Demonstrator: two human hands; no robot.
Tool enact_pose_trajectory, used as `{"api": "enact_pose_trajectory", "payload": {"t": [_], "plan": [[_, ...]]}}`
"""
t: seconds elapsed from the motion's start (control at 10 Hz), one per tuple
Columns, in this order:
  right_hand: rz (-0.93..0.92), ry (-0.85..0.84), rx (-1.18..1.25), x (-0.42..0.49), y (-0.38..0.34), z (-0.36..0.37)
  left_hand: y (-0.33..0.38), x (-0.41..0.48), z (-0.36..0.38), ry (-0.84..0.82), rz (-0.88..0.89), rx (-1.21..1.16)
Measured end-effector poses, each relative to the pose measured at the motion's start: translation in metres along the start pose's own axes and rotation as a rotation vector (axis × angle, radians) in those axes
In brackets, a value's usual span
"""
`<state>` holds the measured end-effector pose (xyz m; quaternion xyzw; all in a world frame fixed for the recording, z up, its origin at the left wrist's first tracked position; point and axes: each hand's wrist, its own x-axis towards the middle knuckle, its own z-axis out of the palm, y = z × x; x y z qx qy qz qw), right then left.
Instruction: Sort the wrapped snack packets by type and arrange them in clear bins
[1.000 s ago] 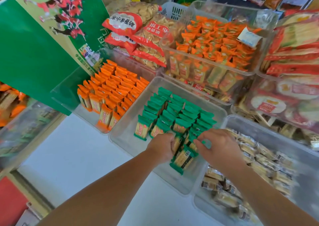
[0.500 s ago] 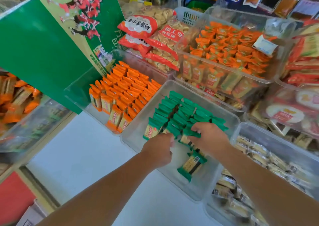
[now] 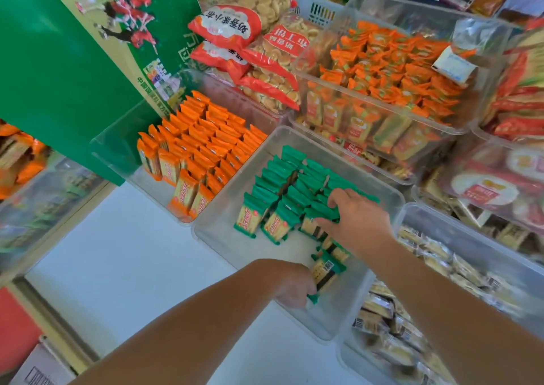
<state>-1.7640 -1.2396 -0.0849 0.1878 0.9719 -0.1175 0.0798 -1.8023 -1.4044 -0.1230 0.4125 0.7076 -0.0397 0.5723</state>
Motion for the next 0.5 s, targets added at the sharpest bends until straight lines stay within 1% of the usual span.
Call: {"api": "enact_pose_trajectory", "payload": {"t": [0.1,0.2,0.3,0.4,0.5], "plan": [[-0.157,0.160,0.067,-0.016,0.021,-0.008,0.001,-0.002,-0.005,0.077,0.050,0.042],[-0.226,0.221,0.068,-0.033,0.040,-0.007,-0.002,-0.001,-0.010,0.174,0.089,-0.045],[-0.226,0.182,0.046,-0.043,0.047,-0.001,-0.005,0.008,-0.008,0.164,0.081,-0.155],[-0.231,0.207,0.043,-0.050,0.050,0.004,-0.003,0.008,-0.006,0.202,0.065,-0.205],[-0.234,0.250,0.105,-0.055,0.049,0.007,-0.001,0.006,-0.006,0.257,0.106,-0.277]]}}
